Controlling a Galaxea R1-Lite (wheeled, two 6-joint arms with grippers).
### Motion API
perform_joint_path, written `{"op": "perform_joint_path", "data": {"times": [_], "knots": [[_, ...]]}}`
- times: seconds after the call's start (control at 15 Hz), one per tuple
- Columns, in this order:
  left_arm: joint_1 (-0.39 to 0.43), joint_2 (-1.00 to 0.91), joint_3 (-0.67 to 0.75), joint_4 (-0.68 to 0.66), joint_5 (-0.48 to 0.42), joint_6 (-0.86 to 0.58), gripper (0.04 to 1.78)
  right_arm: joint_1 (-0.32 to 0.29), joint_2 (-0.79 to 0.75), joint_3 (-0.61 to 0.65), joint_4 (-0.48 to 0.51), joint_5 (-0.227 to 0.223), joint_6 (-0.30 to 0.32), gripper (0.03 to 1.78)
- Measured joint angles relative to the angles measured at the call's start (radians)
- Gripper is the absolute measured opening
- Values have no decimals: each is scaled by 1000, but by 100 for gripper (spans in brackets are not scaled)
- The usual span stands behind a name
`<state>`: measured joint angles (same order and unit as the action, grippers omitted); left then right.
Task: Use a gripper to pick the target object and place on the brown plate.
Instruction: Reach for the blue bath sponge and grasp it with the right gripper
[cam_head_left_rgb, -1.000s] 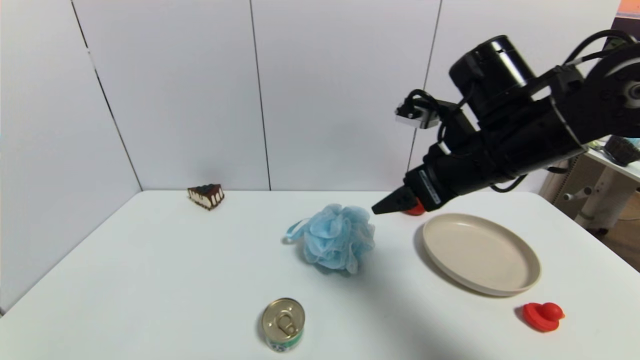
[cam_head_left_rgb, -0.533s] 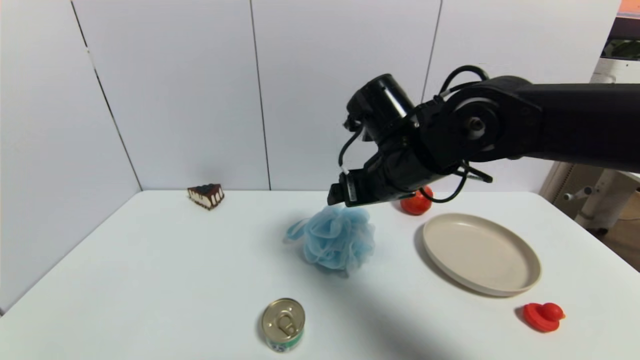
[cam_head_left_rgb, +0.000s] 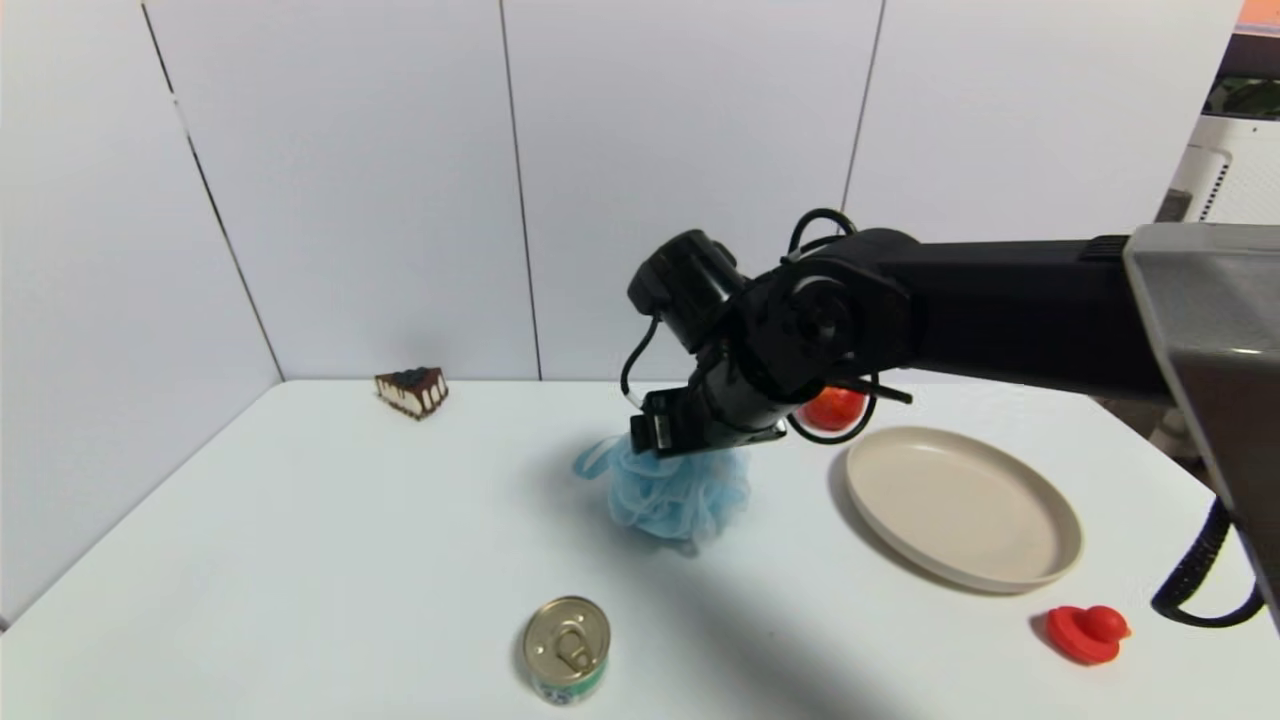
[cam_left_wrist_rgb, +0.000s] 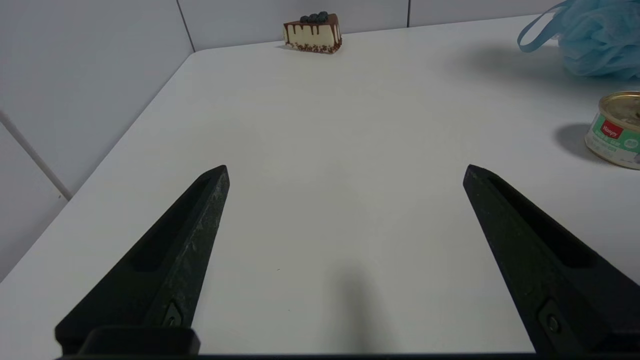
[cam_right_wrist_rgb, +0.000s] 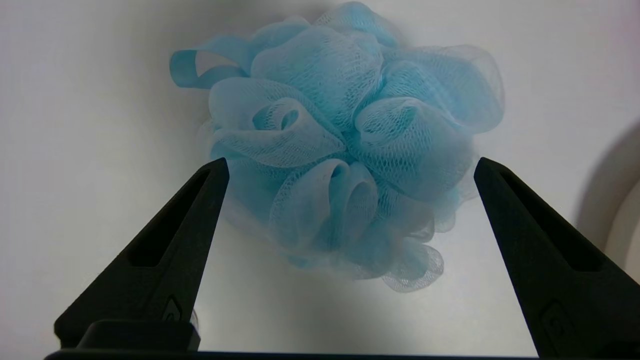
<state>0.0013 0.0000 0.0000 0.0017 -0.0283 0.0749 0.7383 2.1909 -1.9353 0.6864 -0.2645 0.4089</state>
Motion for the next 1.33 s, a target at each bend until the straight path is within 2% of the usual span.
{"op": "perform_joint_path", "data": {"times": [0.33,1.07,1.13,1.33], "knots": [[0,0,0,0,-1,0,169,1,78,-3,1,2,46,169],[0,0,0,0,-1,0,169,-2,109,-1,10,5,47,170],[0,0,0,0,0,0,169,-2,107,-1,11,3,44,167],[0,0,0,0,0,0,169,-3,106,-1,9,3,46,117]]}}
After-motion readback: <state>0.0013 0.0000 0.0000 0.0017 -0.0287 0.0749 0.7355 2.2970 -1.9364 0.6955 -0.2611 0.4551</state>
